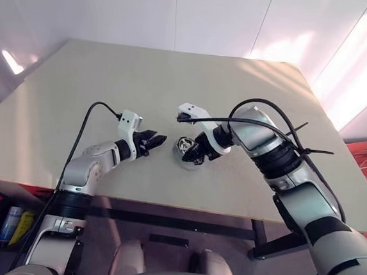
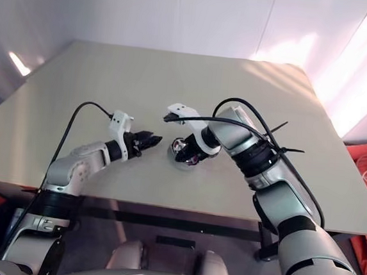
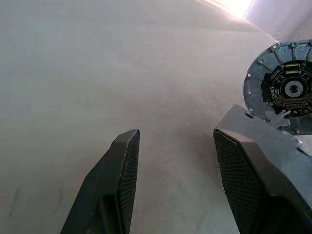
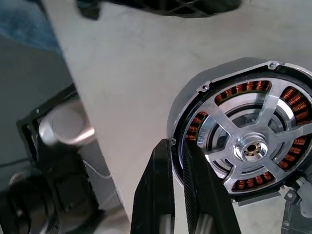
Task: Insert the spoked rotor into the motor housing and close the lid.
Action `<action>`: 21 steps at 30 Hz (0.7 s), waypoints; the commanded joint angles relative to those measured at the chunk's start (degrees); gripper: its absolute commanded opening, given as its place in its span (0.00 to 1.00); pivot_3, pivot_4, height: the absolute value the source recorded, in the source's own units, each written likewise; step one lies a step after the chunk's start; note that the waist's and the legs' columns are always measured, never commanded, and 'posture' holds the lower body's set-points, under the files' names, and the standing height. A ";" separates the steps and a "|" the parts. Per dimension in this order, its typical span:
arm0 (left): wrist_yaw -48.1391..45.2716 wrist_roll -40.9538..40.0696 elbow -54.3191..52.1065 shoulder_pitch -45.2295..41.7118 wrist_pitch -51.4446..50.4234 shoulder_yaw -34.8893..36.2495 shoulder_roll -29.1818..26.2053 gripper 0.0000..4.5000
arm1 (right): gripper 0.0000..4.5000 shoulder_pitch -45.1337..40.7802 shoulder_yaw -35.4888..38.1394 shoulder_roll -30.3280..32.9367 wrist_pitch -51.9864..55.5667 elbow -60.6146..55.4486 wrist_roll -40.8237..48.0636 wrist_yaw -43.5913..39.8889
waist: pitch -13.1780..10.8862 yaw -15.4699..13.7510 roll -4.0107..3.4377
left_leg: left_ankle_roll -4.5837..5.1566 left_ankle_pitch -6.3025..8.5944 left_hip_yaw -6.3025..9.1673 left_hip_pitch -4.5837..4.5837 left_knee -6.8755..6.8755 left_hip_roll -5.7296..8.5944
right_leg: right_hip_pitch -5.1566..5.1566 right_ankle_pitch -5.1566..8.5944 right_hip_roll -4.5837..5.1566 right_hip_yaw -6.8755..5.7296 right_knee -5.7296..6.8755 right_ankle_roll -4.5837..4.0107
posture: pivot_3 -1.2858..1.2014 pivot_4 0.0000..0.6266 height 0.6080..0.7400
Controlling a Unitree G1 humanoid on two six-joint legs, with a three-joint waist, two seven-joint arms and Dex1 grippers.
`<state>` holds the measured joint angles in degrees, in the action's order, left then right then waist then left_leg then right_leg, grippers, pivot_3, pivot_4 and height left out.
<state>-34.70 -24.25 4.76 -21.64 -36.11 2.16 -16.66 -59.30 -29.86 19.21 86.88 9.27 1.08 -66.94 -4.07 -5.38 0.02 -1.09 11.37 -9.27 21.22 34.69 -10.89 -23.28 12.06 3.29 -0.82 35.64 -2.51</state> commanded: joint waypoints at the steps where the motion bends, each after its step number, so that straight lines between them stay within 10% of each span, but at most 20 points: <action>1: 0.27 -0.88 -3.26 -0.26 0.06 1.15 -0.55 0.57 | 0.00 -3.15 3.56 -1.94 1.18 2.36 1.64 6.83 | 0.00 -0.17 0.00 | -0.02 -0.01 0.00 -0.01 -0.05 0.00 | 0.00 0.00 0.00 -0.01 -0.02 0.00 | 0.52 0.00 1.00; 16: 1.71 -1.25 -4.50 0.51 -0.94 1.98 -1.07 0.57 | 0.00 -5.51 11.04 -9.12 4.43 7.25 11.06 20.21 | 0.00 -0.15 0.00 | -0.46 -0.27 0.23 -0.09 -0.42 0.04 | -0.01 0.01 -0.02 -0.14 -0.03 0.02 | 0.52 0.00 1.00; 21: 1.83 -1.38 -4.38 0.46 -1.05 2.09 -1.22 0.57 | 0.41 -5.99 11.94 -9.59 4.09 7.34 12.44 23.55 | 0.00 -0.20 0.00 | -0.53 -0.31 0.37 -0.06 -0.49 0.04 | 0.00 0.04 -0.02 -0.27 -0.04 -0.04 | 0.52 0.00 1.00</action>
<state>-32.97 -24.91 2.49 -20.29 -37.36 3.10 -17.45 -62.74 -19.81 9.80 91.26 18.12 12.62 -45.12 -4.07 -5.58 0.02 -1.64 11.06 -8.86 21.16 34.20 -10.85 -23.28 12.11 3.27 -1.11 35.60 -2.55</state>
